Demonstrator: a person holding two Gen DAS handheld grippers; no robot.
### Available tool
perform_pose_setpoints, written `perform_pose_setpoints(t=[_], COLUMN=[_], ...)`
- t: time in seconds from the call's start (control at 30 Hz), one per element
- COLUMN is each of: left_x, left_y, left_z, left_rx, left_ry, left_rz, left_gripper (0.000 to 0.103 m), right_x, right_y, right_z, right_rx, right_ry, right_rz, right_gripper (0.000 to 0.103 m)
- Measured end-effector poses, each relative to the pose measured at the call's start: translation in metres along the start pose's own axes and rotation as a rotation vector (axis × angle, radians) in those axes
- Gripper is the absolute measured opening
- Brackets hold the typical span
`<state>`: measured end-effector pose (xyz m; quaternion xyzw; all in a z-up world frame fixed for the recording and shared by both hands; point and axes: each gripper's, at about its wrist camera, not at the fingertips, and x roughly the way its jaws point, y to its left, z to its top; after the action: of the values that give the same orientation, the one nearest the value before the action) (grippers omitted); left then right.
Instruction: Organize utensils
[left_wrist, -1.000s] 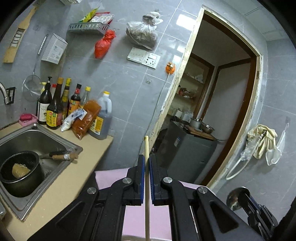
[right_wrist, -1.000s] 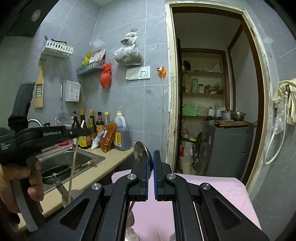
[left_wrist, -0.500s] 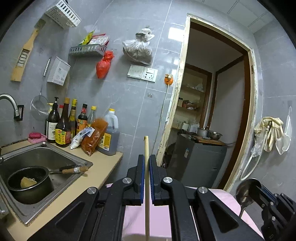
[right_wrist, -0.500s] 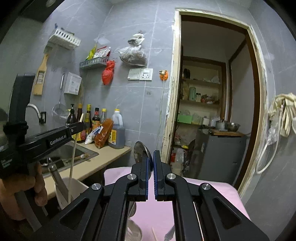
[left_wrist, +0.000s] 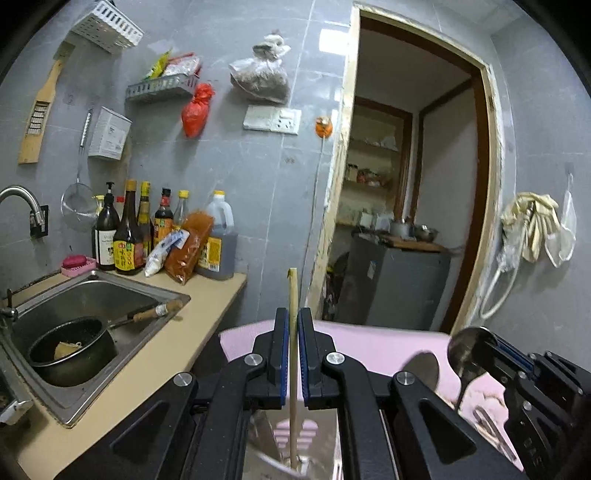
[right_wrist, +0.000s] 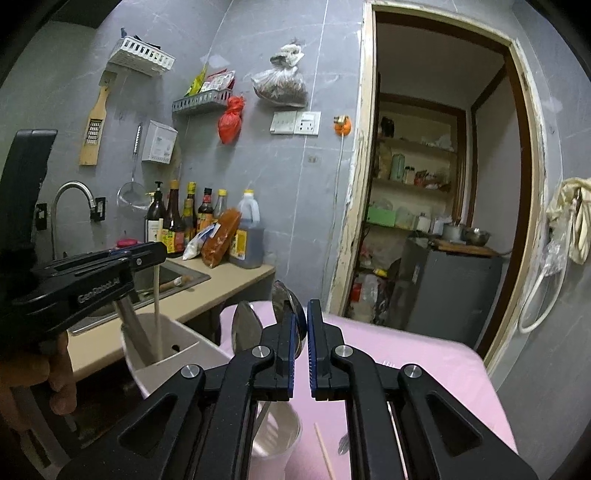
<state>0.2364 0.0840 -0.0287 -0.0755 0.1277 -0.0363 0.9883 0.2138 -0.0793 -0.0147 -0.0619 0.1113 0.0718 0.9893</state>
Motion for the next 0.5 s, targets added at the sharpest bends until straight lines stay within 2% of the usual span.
perform_pose_setpoints(t=[0.07,0.13,0.2,0.3,0.37,0.43,0.5], left_x=[-0.004,-0.006,-0.009,-0.015,-0.021,-0.026,-0.032], left_y=[-0.001,-0.001,-0.003,-0.007,-0.013,-0.02,-0.029], left_z=[0.001,0.002,0.002,0.004,0.009,0.014,0.02], left_rx=[0.003,-0.003,-0.005,-0.01,-0.017,-0.021,-0.026], left_ry=[0.033,0.076,0.106,0.138,0.143,0.137,0.118], left_rz=[-0.024,-0.054,-0.055,-0.061,-0.07,-0.07,-0.073], left_gripper=[0.006,0.006,0.007,0.021,0.032,0.054,0.061], right_x=[-0.002,-0.006,-0.008,-0.013,-0.018,-0.026,-0.032], right_y=[-0.006,-0.013,-0.021,-0.033,-0.046,-0.06,-0.075], right_z=[-0.003,-0.004,-0.002,0.002,0.008,0.014,0.021], right_rx=[0.028,0.057,0.09,0.128,0.15,0.17,0.183], right_ry=[0.034,0.045,0.053,0.056,0.046,0.026,0.01], right_rz=[0.035,0.056,0.072,0.082,0.072,0.051,0.021], right_gripper=[0.01,0.028,0.032,0.032,0.038,0.049,0.056])
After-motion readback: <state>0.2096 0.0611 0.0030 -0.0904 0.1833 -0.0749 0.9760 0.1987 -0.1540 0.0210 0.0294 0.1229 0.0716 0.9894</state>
